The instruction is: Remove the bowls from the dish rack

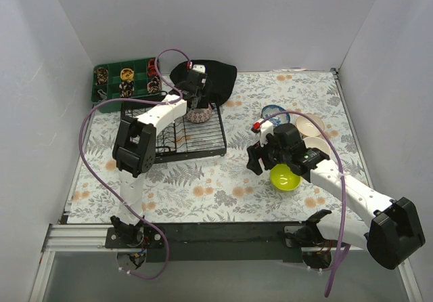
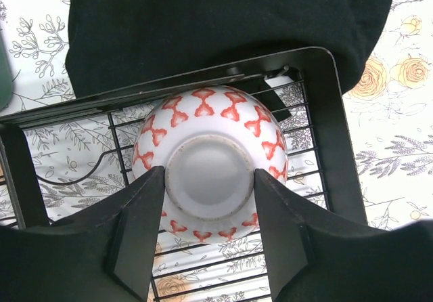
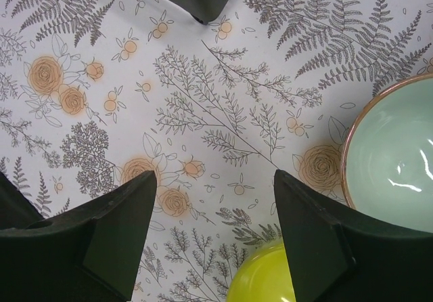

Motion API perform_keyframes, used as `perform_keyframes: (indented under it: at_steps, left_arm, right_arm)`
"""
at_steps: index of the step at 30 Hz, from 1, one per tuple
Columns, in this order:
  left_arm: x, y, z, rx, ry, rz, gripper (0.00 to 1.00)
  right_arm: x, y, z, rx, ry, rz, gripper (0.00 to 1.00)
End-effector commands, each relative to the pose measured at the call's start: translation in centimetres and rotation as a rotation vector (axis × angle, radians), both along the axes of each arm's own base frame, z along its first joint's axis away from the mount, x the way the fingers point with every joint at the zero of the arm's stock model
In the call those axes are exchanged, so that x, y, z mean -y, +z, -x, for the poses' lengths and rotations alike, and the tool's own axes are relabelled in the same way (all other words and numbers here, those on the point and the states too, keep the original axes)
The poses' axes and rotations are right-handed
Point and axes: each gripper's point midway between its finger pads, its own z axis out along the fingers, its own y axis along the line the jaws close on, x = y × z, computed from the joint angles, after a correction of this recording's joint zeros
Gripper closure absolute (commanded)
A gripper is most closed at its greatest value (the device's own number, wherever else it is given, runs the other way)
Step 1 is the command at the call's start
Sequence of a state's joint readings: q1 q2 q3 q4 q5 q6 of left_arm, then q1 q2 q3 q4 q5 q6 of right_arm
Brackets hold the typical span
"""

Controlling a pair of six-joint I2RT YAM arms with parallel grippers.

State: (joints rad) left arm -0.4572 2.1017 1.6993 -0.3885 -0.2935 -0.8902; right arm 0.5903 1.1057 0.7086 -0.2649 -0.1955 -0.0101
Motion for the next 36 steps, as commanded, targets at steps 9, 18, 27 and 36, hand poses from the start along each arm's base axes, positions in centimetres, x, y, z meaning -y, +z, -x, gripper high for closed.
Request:
perform_keyframes:
  at_steps: [9,18,27,36]
  left_arm:
    - [-1.0,4.1,3.8,0.024,-0.015,0.082,1.0]
    - [-1.0,7.3,4.5,0.104,-0.024,0.139,1.0]
    - [-0.6,10.3,5.5,0.161,-0.02,0.252,1.0]
    - [-0.8,12.8,6.6,0.211,0.006,0.399,1.0]
  right_arm:
    - [-4.3,4.1,-1.9,0.012,0.019,-0.219,0.21]
    - [-8.7,6.2,-4.7,-0.049,0.006,-0.444,0.21]
    - [-12.2,8.1,-7.4,-0.062,0.022,-0.626,0.21]
    - [-14.1,9.5,-9.2,-0.057,0.05,-0.775,0.2]
